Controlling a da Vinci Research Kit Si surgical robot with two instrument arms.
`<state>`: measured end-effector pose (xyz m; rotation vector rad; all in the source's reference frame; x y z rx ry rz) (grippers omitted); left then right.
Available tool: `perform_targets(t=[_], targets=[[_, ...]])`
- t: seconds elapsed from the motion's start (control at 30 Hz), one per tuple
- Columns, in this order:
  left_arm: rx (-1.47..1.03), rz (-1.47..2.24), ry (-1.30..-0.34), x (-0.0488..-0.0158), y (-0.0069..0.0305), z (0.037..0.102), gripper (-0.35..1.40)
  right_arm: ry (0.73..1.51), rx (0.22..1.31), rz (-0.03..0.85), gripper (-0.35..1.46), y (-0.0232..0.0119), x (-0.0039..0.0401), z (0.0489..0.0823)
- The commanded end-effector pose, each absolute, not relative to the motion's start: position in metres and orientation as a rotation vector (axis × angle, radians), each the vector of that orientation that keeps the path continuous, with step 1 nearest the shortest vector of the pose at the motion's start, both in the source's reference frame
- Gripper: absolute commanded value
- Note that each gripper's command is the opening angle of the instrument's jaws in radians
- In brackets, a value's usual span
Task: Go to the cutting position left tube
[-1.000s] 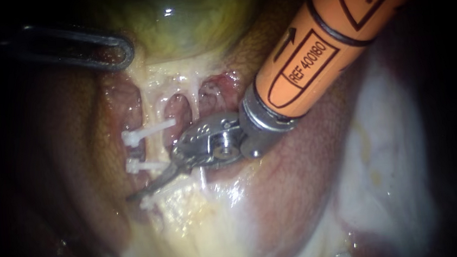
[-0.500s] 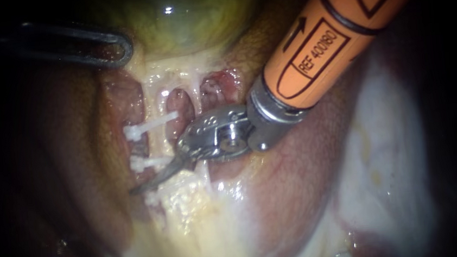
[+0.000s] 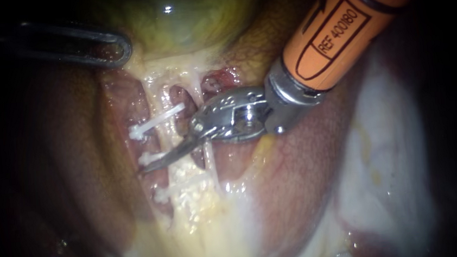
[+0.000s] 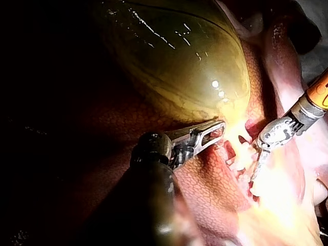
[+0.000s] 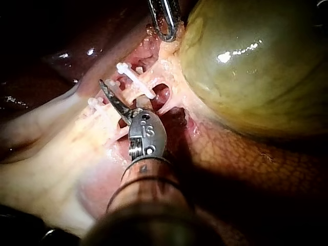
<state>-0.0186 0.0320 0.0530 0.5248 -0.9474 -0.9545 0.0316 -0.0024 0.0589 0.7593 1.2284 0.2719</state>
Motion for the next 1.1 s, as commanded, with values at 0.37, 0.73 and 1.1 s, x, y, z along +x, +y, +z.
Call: perform_targets(t=[0.37,0.73,1.1], targets=[[0.525,-0.954,-0.947,-0.0186,0.032,0.053,-0.35,1.392,0.998,0.216,1.09,-0.0024,0.0315,0.0587],[0.525,-0.955,-0.947,-0.0187,0.032,0.053,-0.35,1.501,1.099,0.23,0.96,-0.0031,0.0338,0.0589],[0.525,-0.956,-0.947,-0.0188,0.0322,0.0529,-0.35,1.602,1.176,0.31,0.92,-0.0036,0.0354,0.0584]])
